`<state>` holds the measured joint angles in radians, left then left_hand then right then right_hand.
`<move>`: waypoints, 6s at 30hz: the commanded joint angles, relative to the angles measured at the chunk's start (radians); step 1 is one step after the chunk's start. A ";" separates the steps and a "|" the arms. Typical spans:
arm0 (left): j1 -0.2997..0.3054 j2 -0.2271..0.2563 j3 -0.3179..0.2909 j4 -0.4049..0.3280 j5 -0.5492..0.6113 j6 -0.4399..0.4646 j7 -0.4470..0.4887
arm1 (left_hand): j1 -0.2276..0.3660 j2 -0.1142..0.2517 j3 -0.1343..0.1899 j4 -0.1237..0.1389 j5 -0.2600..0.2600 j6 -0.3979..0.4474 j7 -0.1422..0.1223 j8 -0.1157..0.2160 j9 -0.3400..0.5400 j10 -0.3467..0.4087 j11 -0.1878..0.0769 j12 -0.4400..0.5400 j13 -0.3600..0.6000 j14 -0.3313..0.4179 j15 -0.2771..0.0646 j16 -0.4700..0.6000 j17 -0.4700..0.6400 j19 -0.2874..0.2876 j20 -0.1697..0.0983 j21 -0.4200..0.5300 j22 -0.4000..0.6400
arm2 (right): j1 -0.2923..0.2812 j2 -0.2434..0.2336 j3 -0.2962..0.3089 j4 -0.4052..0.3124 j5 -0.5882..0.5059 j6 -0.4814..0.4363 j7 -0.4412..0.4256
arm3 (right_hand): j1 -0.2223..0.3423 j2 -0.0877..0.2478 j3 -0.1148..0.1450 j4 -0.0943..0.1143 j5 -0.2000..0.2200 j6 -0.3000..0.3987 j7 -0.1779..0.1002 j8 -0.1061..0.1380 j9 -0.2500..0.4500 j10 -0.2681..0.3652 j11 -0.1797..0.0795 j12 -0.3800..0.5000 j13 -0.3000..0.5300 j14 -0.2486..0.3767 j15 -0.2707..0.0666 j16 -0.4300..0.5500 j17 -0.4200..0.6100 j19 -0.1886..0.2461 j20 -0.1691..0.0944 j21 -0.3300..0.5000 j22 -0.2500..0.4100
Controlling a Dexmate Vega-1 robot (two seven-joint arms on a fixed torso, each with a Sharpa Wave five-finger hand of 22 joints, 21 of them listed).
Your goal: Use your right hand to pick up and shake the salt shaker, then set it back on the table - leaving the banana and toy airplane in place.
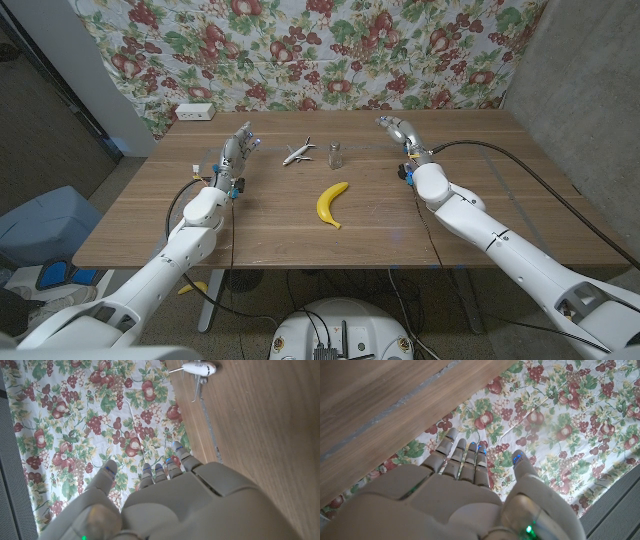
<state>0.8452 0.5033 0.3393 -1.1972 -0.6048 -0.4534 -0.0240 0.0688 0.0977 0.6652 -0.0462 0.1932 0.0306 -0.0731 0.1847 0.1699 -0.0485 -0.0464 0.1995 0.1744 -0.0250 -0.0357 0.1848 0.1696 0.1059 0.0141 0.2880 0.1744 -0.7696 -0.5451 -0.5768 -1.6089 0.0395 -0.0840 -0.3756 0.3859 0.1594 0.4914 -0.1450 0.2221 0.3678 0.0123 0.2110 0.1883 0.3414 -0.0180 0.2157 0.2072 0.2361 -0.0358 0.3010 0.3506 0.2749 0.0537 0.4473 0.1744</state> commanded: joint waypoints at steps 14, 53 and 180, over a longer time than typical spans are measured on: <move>-0.004 -0.001 -0.004 0.018 -0.011 -0.010 -0.018 | -0.011 0.020 0.006 -0.008 -0.004 0.008 -0.007 -0.002 0.003 0.006 -0.003 -0.004 0.004 0.006 -0.018 -0.004 0.003 0.012 0.003 -0.007 0.005 | 0.026 0.004 -0.063 -0.023 -0.088 -0.100 0.012 | 0.019 0.003 0.003 -0.009 0.007 0.018 -0.003 -0.002 0.004 0.013 0.003 0.002 0.002 -0.001 -0.008 0.010 0.007 0.007 0.000 -0.007 0.005; 0.010 0.006 -0.005 -0.005 -0.008 -0.002 -0.005 | -0.016 0.021 0.009 -0.013 -0.005 0.008 -0.007 -0.003 0.003 0.006 -0.004 -0.006 0.004 0.005 -0.018 -0.005 0.003 0.017 0.003 -0.017 0.005 | 0.071 0.026 -0.151 -0.034 -0.185 -0.247 0.046 | 0.042 0.009 0.008 -0.013 0.013 0.014 -0.017 -0.006 0.005 0.010 -0.008 -0.002 0.004 -0.008 -0.023 0.014 0.014 0.012 -0.009 -0.016 0.005; -0.001 0.013 -0.017 0.026 -0.023 -0.009 -0.026 | -0.025 0.025 0.018 -0.028 -0.005 0.010 -0.004 -0.004 0.004 0.005 -0.004 -0.007 0.004 0.003 -0.018 -0.006 0.003 0.028 0.004 -0.048 0.007 | 0.275 0.216 -0.392 0.248 -0.368 -0.442 0.071 | 0.237 -0.143 -0.055 -0.024 -0.041 0.041 -0.028 0.017 0.009 0.141 -0.059 0.051 0.039 0.029 -0.046 0.040 0.021 0.077 0.008 -0.034 0.013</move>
<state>0.8342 0.5111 0.3247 -1.1575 -0.6299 -0.4675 -0.0599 0.0555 0.0896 0.6820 -0.0682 0.1885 0.0395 -0.0749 0.1839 0.1698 -0.0485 -0.0463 0.1925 0.1743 -0.0250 -0.0357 0.1812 0.1695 0.1273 0.0177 0.2438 0.1791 -0.5105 -0.3402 -0.9521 -1.3881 -0.3290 -0.5089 -0.3059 0.6126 0.0207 0.4414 -0.1697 0.1810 0.3945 -0.0143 0.2186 0.1929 0.4702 -0.0784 0.2592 0.2397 0.2554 -0.0410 0.3355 0.3691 0.3498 0.0648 0.4174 0.1843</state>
